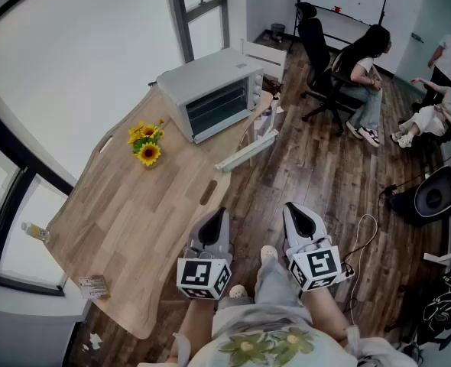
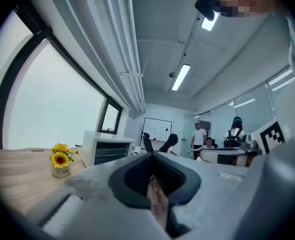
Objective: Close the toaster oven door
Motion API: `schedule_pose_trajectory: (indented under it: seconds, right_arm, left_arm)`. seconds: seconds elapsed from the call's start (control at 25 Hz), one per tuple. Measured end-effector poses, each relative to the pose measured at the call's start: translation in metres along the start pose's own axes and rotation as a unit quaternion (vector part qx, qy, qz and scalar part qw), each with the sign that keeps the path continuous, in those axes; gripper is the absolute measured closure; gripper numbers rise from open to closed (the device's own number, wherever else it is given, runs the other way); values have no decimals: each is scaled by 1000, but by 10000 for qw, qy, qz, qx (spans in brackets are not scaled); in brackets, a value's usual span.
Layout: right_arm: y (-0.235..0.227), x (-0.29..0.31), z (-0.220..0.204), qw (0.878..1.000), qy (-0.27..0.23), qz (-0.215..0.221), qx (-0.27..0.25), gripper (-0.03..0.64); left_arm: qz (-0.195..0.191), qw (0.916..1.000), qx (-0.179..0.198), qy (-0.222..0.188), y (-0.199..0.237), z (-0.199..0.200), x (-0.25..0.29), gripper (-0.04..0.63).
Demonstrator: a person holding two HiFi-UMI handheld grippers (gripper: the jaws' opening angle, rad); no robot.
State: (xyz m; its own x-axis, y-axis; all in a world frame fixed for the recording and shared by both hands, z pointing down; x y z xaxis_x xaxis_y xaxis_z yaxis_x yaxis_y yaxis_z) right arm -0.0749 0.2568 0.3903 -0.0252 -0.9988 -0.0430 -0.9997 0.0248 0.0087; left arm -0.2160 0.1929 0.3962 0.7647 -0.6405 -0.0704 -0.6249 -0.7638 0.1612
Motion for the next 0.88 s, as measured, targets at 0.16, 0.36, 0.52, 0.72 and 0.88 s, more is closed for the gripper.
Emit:
schedule_pose_trajectory:
  seconds: [0.16,0.36,0.52,0.72,0.88]
  right_arm:
    - [-12,10,-1,10000,-16,-4,-7,618]
    - [-27,28,-6,10000,24,56,-7,618]
    - [-41,43,-9,9999,65,96,-28,617]
    - [-62,62,-15,9998,156,113,17,594]
    - [-80,79,-23,9995,243,170,81,548]
  left_arm:
    - [54,10000,-10,31,2,-3,14,591]
    - [161,9998,-28,62,8,-8,32,591]
    - [305,9995,4,-15,13,-7,50,591]
    - [522,9986,57,4,21,-11,72,580]
    - [628,9980,31,53,27,-18,89,528]
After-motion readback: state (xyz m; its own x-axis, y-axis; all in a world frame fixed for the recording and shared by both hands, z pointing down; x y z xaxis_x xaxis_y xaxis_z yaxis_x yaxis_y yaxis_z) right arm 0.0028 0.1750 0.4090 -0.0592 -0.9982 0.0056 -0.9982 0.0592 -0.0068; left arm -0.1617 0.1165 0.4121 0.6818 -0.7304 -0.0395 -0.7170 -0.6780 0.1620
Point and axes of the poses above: the fingertips, and each gripper's own axes: x forward along the fingers, y to its left, z out of its top, the point moved 1 cm from there along -x, backward along the fingers, and after that the axes turned 6 degrees about -y, right-handed, at the moved point
